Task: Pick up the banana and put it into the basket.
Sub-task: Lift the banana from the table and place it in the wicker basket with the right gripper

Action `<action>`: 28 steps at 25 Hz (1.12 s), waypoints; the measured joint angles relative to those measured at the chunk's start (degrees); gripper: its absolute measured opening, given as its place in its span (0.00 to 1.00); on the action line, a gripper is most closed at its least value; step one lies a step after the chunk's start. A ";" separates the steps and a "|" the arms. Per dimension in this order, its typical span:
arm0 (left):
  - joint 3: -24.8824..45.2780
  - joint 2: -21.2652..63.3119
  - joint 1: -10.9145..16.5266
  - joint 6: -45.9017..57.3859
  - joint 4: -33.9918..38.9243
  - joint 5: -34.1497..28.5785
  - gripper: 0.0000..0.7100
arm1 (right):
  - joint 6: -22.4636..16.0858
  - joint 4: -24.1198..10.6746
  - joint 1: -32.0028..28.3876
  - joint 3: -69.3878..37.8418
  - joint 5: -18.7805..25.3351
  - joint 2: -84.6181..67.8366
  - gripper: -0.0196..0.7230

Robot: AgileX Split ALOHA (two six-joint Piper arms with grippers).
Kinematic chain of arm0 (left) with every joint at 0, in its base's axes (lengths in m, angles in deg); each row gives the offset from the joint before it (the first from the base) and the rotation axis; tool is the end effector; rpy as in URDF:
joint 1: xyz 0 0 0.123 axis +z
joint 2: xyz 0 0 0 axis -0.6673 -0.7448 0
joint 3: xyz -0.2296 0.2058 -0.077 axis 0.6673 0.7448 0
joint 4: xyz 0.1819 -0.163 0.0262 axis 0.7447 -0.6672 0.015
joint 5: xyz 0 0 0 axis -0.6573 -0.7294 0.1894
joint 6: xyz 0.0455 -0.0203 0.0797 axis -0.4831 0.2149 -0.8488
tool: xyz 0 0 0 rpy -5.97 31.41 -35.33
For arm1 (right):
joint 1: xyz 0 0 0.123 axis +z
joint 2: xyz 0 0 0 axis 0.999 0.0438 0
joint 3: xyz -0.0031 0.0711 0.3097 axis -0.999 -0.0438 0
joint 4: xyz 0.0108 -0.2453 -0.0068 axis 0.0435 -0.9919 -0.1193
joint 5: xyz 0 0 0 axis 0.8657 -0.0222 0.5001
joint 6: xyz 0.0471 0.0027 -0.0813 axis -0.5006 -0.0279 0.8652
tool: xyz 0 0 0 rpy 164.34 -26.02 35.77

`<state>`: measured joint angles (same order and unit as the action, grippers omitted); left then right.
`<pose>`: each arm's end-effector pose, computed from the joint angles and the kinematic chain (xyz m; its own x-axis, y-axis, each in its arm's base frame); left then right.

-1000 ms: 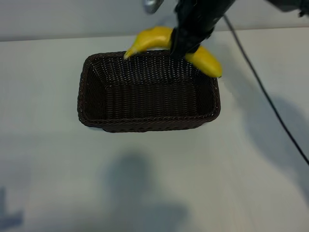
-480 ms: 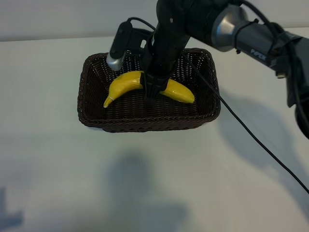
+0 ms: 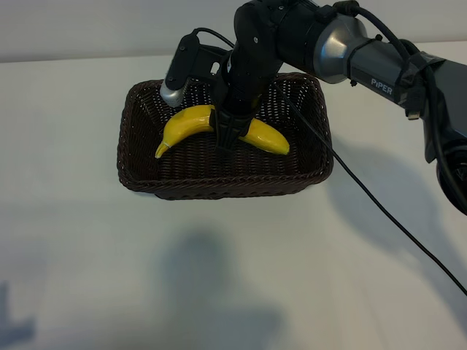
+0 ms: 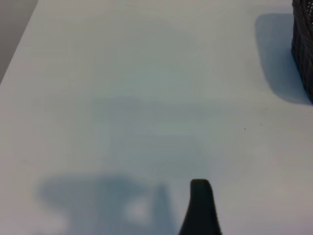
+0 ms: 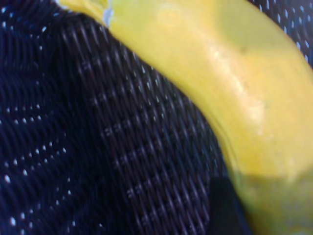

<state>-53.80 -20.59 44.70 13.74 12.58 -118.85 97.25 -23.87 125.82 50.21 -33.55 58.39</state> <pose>-0.0413 0.0004 0.2740 -0.4329 -0.0491 -0.9001 -0.0841 0.9964 -0.0139 0.3926 0.3209 0.2189 -0.1958 -0.9047 -0.3783 -0.9433 0.2792 -0.1794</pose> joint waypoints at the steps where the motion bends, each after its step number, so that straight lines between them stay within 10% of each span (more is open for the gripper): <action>1: 0.00 0.00 0.00 -0.05 0.00 0.00 0.81 | -0.06 0.00 0.00 0.06 -0.05 0.30 0.60; 20: 0.00 0.00 0.00 0.00 0.00 0.00 0.81 | -0.74 -1.70 0.00 0.63 -0.09 1.73 0.68; 28: 0.00 0.00 0.00 0.00 0.00 0.00 0.81 | -7.79 -9.35 0.00 8.20 9.48 1.20 0.68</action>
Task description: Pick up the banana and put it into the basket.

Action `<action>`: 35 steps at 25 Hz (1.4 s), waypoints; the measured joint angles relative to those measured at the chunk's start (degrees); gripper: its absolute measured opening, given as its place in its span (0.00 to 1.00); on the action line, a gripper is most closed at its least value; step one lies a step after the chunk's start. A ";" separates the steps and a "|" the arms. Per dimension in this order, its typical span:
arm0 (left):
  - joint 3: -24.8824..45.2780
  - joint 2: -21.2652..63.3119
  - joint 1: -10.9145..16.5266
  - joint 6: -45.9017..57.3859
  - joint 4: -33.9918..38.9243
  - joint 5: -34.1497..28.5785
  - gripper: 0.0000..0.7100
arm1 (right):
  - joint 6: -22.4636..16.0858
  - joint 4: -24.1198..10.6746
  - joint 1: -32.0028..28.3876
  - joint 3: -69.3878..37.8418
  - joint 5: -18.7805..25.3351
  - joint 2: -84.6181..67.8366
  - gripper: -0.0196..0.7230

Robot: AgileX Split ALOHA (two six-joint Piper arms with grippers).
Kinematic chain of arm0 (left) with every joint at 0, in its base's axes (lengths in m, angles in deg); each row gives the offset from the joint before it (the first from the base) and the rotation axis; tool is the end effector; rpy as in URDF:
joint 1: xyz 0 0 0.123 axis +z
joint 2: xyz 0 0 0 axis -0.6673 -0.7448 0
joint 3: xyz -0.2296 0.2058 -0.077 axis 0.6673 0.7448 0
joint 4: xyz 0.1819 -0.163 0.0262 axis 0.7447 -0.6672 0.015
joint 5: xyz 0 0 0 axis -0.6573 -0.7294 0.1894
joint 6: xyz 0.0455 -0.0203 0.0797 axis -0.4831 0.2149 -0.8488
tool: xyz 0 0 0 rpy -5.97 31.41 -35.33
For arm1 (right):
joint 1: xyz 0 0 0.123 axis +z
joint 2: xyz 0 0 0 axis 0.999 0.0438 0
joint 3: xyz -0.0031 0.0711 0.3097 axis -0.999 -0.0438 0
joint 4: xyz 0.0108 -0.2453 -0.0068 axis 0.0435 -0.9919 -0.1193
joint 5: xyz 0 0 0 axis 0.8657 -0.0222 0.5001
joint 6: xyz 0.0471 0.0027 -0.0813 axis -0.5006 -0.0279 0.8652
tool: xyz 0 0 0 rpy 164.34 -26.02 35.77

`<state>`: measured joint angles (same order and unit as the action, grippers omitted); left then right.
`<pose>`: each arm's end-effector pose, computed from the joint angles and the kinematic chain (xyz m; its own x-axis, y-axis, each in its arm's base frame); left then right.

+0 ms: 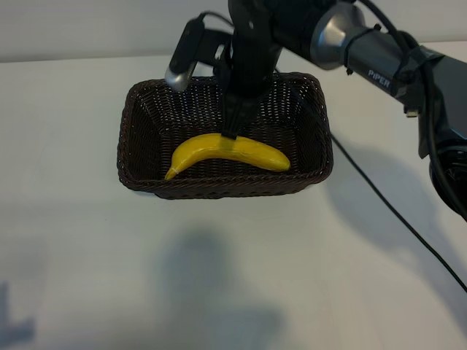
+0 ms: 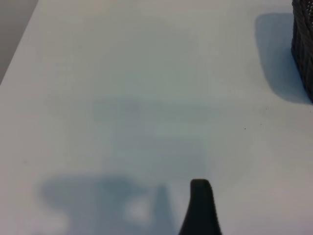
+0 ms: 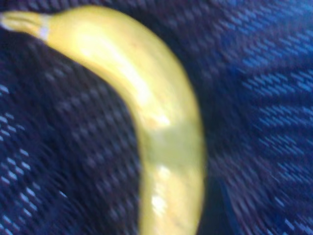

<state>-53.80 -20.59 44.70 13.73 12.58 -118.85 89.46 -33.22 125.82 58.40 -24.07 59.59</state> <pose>-0.0413 0.0004 0.2740 -0.4329 -0.0489 -0.9001 -0.0840 0.9964 -0.0138 0.4034 0.3137 0.2419 -0.2668 -0.9213 -0.2829 -0.9101 0.3374 -0.2406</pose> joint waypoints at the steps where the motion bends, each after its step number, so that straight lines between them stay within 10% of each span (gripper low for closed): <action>1: 0.00 0.00 0.00 0.00 0.00 0.00 0.81 | -1.69 -1.75 0.00 1.26 1.77 -0.11 0.68; 13: 0.00 0.00 0.00 0.11 0.00 0.00 0.81 | -15.07 -7.12 -8.53 5.99 9.23 -1.09 0.68; 35: 0.00 0.00 0.00 0.11 0.00 0.00 0.81 | -25.51 3.29 -37.92 5.23 9.63 -10.14 0.68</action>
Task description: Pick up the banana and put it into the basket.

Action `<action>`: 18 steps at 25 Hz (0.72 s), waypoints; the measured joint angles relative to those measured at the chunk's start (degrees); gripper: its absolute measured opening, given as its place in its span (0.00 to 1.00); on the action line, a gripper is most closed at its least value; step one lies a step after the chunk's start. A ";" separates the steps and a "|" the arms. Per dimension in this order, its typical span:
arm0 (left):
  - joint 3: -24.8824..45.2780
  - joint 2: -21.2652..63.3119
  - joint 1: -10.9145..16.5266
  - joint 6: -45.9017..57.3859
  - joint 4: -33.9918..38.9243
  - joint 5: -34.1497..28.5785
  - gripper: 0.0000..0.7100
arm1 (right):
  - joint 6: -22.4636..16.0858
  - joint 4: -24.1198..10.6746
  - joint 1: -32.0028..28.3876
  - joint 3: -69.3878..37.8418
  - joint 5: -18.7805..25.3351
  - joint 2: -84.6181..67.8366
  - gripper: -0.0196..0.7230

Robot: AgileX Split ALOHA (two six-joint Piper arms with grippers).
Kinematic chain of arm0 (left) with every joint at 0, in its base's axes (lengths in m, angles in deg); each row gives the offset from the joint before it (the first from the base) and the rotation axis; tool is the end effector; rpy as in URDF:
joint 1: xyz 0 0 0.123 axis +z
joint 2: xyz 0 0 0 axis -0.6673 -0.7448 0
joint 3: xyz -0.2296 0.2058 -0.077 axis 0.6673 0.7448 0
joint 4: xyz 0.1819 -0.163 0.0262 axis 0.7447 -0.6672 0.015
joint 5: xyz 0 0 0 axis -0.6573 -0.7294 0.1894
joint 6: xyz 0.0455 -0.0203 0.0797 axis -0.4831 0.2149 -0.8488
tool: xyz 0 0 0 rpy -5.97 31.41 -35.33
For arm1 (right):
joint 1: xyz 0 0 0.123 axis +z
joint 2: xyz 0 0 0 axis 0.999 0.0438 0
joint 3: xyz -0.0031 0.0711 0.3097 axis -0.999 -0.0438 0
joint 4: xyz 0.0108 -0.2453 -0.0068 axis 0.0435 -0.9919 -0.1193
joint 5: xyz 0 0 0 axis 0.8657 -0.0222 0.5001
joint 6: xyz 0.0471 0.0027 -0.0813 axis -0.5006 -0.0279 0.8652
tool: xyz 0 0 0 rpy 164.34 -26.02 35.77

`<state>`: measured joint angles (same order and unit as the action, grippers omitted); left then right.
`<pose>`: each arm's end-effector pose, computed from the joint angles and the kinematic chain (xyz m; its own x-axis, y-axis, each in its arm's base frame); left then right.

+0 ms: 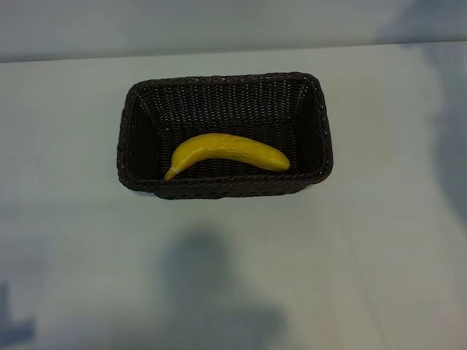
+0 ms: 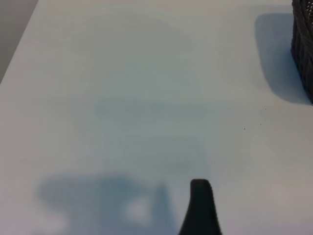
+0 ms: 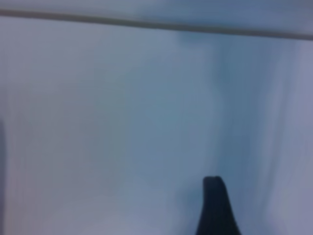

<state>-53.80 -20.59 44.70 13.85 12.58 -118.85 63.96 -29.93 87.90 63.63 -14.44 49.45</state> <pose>-0.0413 0.0004 0.2740 -0.4327 -0.0510 -0.9001 -0.0849 0.9963 -0.0157 0.4719 0.0040 0.3485 -0.8807 -0.1252 -0.4569 -0.1150 0.9921 -0.0501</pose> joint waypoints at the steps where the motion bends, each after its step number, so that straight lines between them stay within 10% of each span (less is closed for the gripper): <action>1: 0.00 0.00 0.00 0.00 0.00 0.00 0.81 | 0.06 0.38 0.00 -0.92 0.00 -0.59 0.68; 18: 0.00 0.00 0.00 -0.13 0.00 0.00 0.81 | -1.78 -1.03 0.00 -40.21 -1.12 -33.16 0.68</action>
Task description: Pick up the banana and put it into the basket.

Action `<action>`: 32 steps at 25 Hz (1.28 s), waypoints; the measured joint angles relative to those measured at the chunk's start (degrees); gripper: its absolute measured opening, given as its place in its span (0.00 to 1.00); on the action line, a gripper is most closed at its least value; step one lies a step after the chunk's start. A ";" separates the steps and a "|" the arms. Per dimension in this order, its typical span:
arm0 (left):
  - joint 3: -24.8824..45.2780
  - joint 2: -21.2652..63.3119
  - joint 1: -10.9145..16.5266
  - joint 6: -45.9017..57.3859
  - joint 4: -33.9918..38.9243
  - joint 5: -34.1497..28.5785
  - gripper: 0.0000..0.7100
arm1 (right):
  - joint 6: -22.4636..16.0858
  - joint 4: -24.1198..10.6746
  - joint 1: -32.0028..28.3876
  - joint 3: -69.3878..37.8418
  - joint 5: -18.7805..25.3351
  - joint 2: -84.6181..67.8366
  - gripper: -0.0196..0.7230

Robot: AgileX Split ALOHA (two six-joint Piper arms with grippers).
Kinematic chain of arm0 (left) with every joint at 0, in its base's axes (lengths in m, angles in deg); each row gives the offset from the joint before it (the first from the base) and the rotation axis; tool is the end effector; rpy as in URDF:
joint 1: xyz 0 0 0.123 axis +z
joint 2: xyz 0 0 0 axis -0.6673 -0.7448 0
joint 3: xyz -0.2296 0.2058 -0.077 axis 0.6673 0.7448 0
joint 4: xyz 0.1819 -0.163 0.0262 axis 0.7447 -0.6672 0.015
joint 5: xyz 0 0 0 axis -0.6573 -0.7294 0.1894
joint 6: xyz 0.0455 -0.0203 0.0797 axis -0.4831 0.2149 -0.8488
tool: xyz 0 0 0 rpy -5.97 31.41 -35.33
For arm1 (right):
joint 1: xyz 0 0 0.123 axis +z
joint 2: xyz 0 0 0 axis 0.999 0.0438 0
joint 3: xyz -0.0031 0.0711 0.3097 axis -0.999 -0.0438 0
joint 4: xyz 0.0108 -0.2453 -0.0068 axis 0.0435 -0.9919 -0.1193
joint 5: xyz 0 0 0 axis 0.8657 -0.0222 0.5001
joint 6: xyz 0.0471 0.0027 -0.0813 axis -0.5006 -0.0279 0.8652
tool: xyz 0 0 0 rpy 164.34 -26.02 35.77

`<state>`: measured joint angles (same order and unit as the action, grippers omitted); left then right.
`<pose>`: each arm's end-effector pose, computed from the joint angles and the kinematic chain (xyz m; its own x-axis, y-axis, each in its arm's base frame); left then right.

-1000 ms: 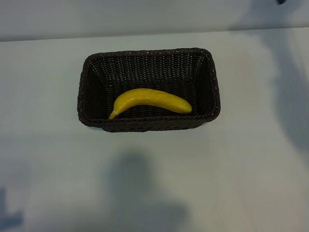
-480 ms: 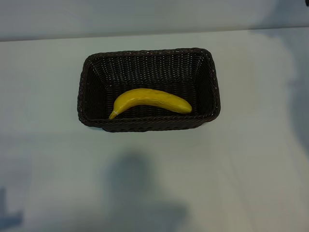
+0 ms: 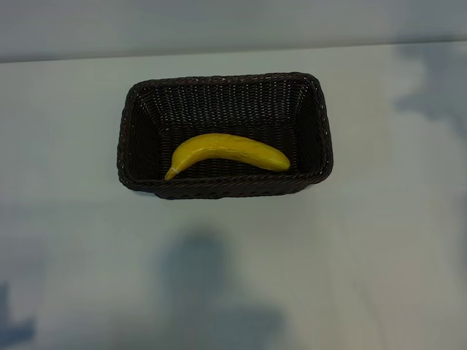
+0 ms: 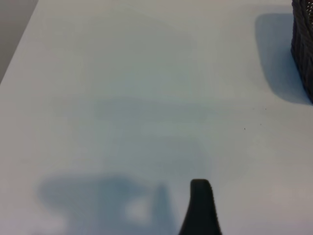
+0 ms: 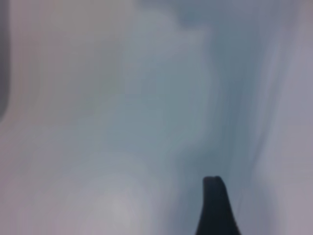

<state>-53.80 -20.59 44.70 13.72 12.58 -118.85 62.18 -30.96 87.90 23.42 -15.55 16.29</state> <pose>-0.0413 0.0004 0.2740 -0.4329 -0.0488 -0.9001 -0.0839 0.9964 -0.0136 0.2973 0.0012 0.3764 -0.9265 -0.1009 -0.3626 -0.0907 0.9949 -0.0452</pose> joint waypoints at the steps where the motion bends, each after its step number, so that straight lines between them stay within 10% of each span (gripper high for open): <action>1: 0.00 0.00 0.00 0.00 0.00 0.00 0.81 | -0.44 0.00 0.00 -2.96 -0.65 -2.20 0.68; 32: 0.00 0.00 0.00 -0.02 0.00 0.00 0.81 | -4.04 1.15 0.00 -50.64 -7.52 -68.37 0.68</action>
<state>-53.80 -20.59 44.70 13.71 12.58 -118.85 58.14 -29.81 87.90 -27.22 -23.07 -52.09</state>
